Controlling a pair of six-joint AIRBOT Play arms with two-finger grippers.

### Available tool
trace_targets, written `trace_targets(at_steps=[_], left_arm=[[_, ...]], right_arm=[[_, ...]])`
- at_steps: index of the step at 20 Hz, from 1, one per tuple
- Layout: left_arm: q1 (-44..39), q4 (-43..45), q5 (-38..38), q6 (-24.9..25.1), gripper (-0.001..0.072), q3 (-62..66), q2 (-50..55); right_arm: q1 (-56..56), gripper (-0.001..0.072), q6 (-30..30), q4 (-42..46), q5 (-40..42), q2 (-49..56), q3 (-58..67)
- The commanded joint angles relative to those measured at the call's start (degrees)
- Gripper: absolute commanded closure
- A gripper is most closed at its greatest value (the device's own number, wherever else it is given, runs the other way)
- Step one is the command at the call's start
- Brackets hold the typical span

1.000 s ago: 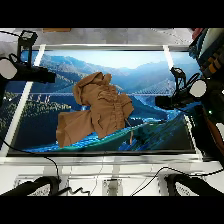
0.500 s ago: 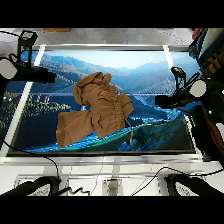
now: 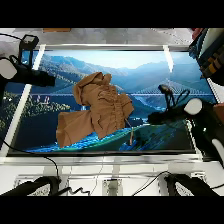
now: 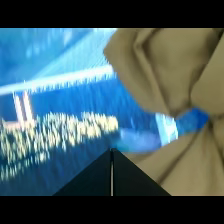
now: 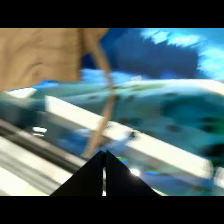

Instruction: Fold the clothes and pants, and hang the long-sleeved shirts on hangers.

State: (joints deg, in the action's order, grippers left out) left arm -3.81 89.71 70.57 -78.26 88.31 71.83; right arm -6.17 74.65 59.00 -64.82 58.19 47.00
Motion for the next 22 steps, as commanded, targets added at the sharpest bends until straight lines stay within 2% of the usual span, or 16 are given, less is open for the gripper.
trace_targets(at_steps=[1, 2, 3, 4, 5, 6, 10, 15, 17, 18, 19, 22], left_arm=[[0.31, 0.24, 7.65, -1.86, 0.0686, -0.22, 0.02], [0.31, 0.26, 7.80, -4.96, 0.0672, -0.44, 0.02], [0.28, 0.26, 7.76, -8.66, 0.0551, -0.63, 0.02], [0.31, 0.28, 7.76, -11.28, 0.0348, -0.83, 0.00], [0.31, 0.28, 7.74, -12.98, 0.0198, -1.09, -0.04], [0.28, 0.28, 8.20, -13.60, 0.0176, -1.20, -0.11], [0.31, 0.44, 7.82, -13.90, 0.0177, -4.20, -4.37], [0.68, 4.22, 5.40, -14.03, 0.0177, -23.02, -20.35], [0.70, 4.70, 3.41, -15.26, 0.0178, -32.26, -26.77], [0.70, 4.68, 3.37, -15.26, 0.0177, -35.78, -28.98], [0.70, 4.61, 3.56, -15.28, 0.0177, -39.15, -30.88], [0.70, 4.63, 3.56, -17.40, 0.0177, -46.45, -32.98]], right_arm=[[-0.09, 0.0566, -3.61, -18.73, 14.36, -2.89, -15.80], [-0.09, 0.0369, -3.61, -23.32, 18.47, -2.38, -19.30], [-0.09, 0.0276, -3.61, -27.80, 21.62, -1.46, -22.16], [-0.09, 0.0276, -3.65, -31.30, 22.97, -0.13, -23.69], [-0.15, 0.0276, -3.76, -33.92, 22.84, 1.70, -24.09], [-0.92, 0.0269, -3.85, -36.06, 22.84, 3.63, -23.80], [-8.09, 0.0258, -3.85, -44.61, 26.10, 11.15, -21.38], [-14.27, 0.0258, -2.73, -47.60, 33.57, 18.53, -13.84], [-14.14, 0.0248, 0.68, -47.54, 33.99, 21.33, -11.52], [-14.05, 0.0208, 3.76, -47.52, 34.12, 22.69, -10.80], [-14.05, 0.0197, 5.92, -47.56, 34.18, 23.80, -10.16], [-14.23, 0.0206, 7.32, -47.76, 33.09, 26.47, -7.96]])
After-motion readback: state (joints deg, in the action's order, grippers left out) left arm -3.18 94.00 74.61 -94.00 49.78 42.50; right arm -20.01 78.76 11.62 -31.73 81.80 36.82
